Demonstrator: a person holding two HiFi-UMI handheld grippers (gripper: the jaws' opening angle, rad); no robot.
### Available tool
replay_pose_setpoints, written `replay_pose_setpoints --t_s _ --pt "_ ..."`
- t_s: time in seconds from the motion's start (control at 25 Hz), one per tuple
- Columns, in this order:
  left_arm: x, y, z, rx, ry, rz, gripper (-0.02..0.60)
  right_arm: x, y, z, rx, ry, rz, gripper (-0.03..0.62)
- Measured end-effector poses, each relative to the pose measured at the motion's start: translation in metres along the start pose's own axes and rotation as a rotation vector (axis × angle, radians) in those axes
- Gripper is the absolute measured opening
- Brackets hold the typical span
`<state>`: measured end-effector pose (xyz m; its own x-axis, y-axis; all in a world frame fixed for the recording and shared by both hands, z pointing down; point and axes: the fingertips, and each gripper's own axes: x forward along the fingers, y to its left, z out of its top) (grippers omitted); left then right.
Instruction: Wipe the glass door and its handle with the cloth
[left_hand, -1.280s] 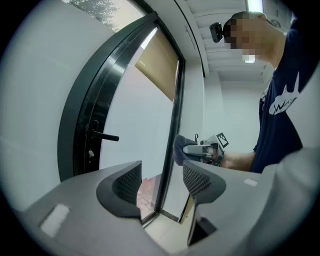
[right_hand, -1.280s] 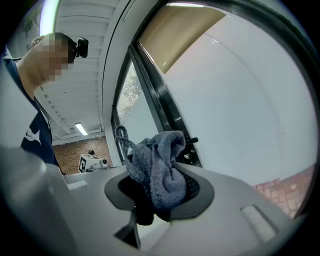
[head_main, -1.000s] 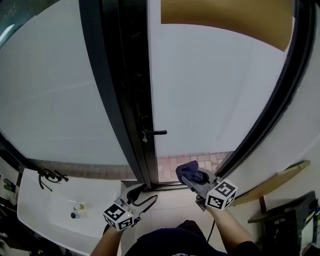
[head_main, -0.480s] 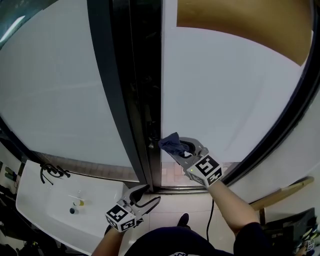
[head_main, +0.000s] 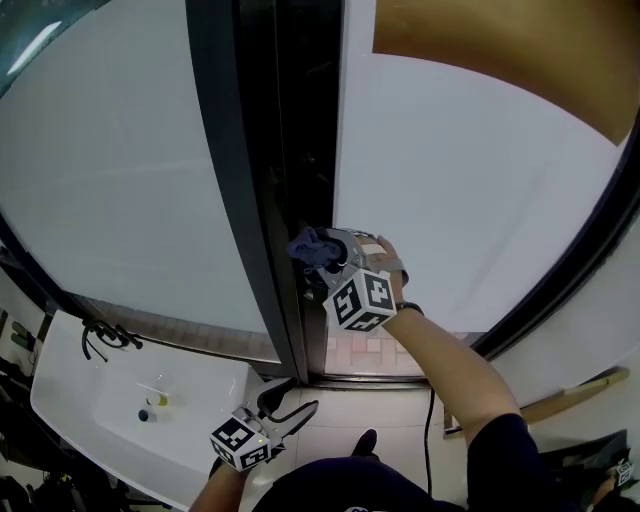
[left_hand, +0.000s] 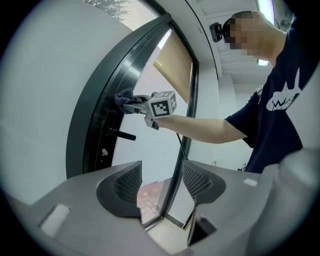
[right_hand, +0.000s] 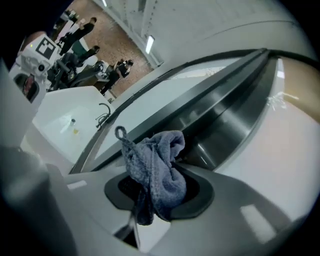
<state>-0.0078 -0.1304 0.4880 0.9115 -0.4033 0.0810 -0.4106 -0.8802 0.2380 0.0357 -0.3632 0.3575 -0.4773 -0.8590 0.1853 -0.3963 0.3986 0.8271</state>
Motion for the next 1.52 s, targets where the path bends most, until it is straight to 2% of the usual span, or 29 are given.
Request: replay_pose_setpoints --t_s 0.28,0.44,0.68,1.08,1.52 --pt "-0.002 0.001 -0.009 -0.016 0.012 0.008 0.25 0.03 0.007 -0.004 -0.328 0.062 -0.026 0.129" --pt "-0.004 0.0 -0.008 -0.012 0.01 0.011 0.25 0.027 0.016 -0.013 -0.434 0.082 -0.016 0.127" --pt "-0.004 -0.005 -0.01 -0.004 0.015 0.002 0.25 0.011 0.017 -0.042 -0.529 0.137 -0.004 0.126" --pt "-0.001 -0.02 -0.005 0.006 0.025 -0.017 0.249 -0.036 -0.006 -0.102 -0.491 0.263 0.004 0.126" --pt "0.008 -0.031 -0.01 0.02 0.039 -0.063 0.247 -0.134 -0.053 -0.208 -0.399 0.469 -0.082 0.126"
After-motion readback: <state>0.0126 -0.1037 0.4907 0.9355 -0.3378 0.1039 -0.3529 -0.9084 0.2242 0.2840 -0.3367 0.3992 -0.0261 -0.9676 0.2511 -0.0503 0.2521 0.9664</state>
